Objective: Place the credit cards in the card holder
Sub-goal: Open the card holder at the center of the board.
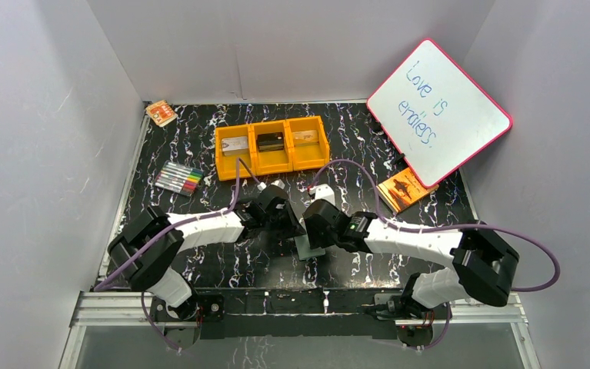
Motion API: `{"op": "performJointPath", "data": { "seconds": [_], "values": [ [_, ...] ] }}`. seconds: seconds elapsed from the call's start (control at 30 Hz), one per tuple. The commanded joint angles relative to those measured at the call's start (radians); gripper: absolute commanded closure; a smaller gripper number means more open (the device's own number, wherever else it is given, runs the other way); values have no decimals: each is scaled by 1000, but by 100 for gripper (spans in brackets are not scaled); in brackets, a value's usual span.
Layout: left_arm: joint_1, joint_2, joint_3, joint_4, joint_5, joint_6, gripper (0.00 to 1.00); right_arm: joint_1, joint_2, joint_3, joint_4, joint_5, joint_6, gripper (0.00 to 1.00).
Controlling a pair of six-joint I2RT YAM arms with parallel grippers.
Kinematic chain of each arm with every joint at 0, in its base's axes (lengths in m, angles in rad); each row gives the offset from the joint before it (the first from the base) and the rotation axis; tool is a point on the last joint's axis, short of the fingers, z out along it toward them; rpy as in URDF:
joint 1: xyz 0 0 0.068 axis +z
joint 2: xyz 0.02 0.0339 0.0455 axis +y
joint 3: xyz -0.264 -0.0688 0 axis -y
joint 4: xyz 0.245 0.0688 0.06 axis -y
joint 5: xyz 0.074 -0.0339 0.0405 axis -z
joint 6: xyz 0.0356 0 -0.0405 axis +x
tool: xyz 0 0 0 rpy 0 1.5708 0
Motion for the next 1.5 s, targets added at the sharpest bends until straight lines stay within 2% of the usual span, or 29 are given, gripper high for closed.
{"op": "performJointPath", "data": {
  "seconds": [0.0,0.1,0.7,1.33,1.47],
  "values": [
    [5,18,4,21,26,-9,96,8,17,42,27,7,15,45],
    [7,37,-7,19,23,-9,100,11,26,45,27,10,15,45],
    [10,89,-85,34,14,-31,100,29,98,89,1,79,-8,39],
    [10,61,-107,32,10,-39,100,47,228,146,-82,171,-16,39],
    [10,61,-105,27,10,-39,100,52,240,150,-110,200,-9,42]
  ]
}}
